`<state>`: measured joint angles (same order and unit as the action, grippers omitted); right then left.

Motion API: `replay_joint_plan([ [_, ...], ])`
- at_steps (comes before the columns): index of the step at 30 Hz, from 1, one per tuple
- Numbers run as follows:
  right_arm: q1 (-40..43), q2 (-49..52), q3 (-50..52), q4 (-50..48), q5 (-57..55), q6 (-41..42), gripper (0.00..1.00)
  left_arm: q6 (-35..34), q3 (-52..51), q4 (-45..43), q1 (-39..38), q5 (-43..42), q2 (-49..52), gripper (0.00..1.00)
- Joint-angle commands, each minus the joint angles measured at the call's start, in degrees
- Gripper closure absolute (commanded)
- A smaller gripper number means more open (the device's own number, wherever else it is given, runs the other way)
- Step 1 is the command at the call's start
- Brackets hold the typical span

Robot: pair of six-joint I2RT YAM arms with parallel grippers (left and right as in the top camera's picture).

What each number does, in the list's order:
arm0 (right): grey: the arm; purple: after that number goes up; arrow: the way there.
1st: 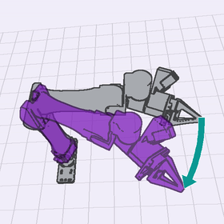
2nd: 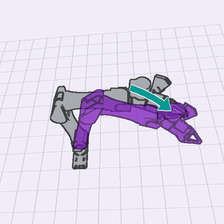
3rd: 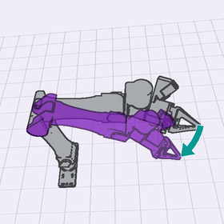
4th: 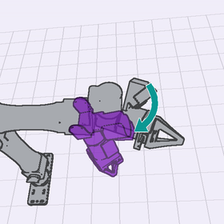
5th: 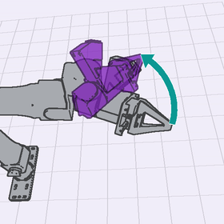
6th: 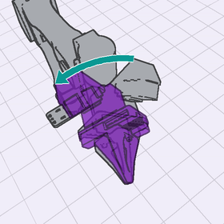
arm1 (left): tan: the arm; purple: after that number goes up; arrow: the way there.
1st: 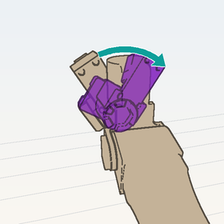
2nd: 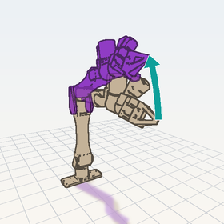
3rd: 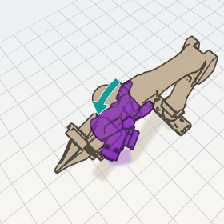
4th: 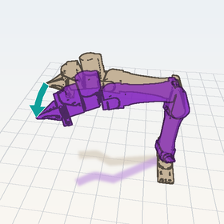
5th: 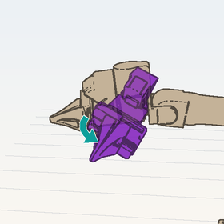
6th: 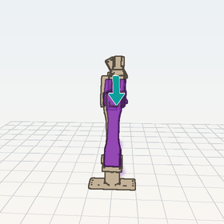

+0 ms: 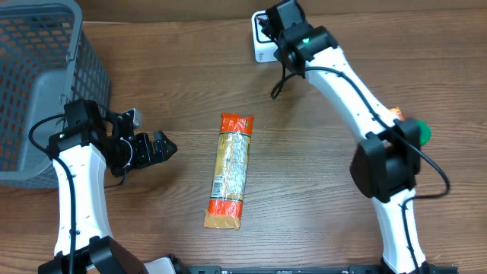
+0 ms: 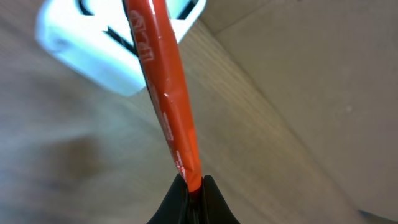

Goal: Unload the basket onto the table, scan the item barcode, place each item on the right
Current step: 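Carry the red stick packet with the right gripper to the white scanner, then hold the red stick packet in front of the scanner face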

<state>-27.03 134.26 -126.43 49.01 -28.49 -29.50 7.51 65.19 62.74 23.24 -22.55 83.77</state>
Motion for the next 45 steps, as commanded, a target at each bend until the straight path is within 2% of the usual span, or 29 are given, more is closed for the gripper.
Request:
replay_joint_plan([
  [1,0.04,2.49,-0.44,-2.91,-7.34,-3.67,0.96,0.87,0.04,-0.04,-0.39,-0.83,0.24,0.00],
  [13,0.04,9.14,-0.37,-15.58,-15.82,-7.08,0.97,0.87,0.04,-0.04,-0.39,-0.83,0.24,0.00],
  [16,0.04,10.82,-0.37,-15.78,-16.48,-9.64,0.97,0.87,0.04,-0.04,-0.39,-0.83,0.24,0.00],
  [34,-1.73,12.26,-0.28,-18.58,-17.11,-11.45,0.97,0.87,0.04,-0.04,-0.39,-0.83,0.24,0.00],
  [40,-2.69,8.96,-0.39,-15.89,-16.83,-7.34,0.97,0.85,0.04,-0.04,-0.39,-0.85,0.24,0.01],
  [43,-2.80,4.37,-0.39,-11.06,-13.99,-1.92,0.97,0.85,0.04,-0.04,-0.39,-0.83,0.24,0.00],
  [45,-2.75,0.52,-0.39,-6.03,-8.02,3.87,0.96,0.87,0.04,-0.04,-0.39,-0.85,0.24,0.00],
])
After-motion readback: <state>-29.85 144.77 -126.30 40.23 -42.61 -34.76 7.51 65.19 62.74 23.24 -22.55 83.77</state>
